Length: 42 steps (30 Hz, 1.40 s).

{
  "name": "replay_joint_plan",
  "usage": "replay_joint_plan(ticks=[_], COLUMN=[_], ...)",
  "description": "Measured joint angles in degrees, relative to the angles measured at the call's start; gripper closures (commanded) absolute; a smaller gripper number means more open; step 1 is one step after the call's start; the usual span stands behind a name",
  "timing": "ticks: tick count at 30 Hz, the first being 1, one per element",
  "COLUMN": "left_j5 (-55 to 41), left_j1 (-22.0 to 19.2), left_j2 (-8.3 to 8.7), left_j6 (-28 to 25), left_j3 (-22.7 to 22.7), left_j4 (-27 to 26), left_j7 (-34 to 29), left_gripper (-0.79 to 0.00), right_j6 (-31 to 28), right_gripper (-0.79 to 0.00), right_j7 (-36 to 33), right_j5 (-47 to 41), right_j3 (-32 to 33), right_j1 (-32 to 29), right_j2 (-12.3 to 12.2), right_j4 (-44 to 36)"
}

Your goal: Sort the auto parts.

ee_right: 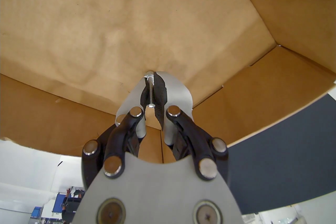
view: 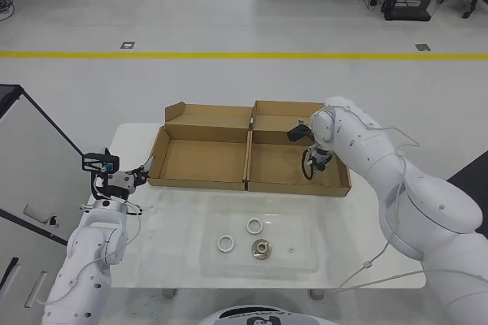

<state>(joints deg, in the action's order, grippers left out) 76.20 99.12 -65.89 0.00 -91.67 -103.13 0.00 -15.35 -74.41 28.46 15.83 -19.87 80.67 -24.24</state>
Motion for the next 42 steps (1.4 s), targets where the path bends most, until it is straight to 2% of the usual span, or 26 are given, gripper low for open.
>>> replay_joint_plan(ticks=[1, 4, 6, 8, 18, 27, 33, 39, 42], left_j5=[0.0, 0.0, 0.0, 0.0, 0.0, 0.0, 0.0, 0.0, 0.0], left_j1=[0.0, 0.0, 0.0, 0.0, 0.0, 0.0, 0.0, 0.0, 0.0], left_j2=[0.00, 0.00, 0.00, 0.00, 0.00, 0.00, 0.00, 0.00, 0.00], left_j6=[0.0, 0.0, 0.0, 0.0, 0.0, 0.0, 0.0, 0.0, 0.0], left_j3=[0.0, 0.0, 0.0, 0.0, 0.0, 0.0, 0.0, 0.0, 0.0], left_j4=[0.0, 0.0, 0.0, 0.0, 0.0, 0.0, 0.0, 0.0, 0.0], left_j7=[0.0, 0.0, 0.0, 0.0, 0.0, 0.0, 0.0, 0.0, 0.0], left_gripper=[-0.785, -0.785, -0.785, -0.785, -0.785, -0.785, -0.785, -0.785, -0.785], right_j6=[-0.2, -0.7, -1.1, -1.7, -4.5, -11.7, -12.7, -12.4, -12.3], right_gripper=[-0.286, -0.406, -0.699, -0.785, -0.785, -0.785, -0.785, -0.785, -0.785], right_j7=[0.1, 0.2, 0.1, -0.3, -1.7, -3.0, -1.8, -2.1, -2.2], right_j5=[0.1, 0.2, -0.2, -0.6, -1.6, -4.5, -7.6, -12.9, -13.3], right_j3=[0.1, 0.3, 0.7, 1.1, 3.2, 6.1, 5.0, 2.2, 1.9], right_j1=[0.0, 0.1, 0.3, 0.7, 3.4, 6.0, 6.9, 7.3, 7.3], right_j2=[0.2, 0.6, 0.7, 0.8, 0.5, -2.0, -5.7, -11.4, -11.9], right_j4=[0.4, 1.3, 1.9, 2.5, 2.9, -0.8, -10.7, -25.0, -26.5])
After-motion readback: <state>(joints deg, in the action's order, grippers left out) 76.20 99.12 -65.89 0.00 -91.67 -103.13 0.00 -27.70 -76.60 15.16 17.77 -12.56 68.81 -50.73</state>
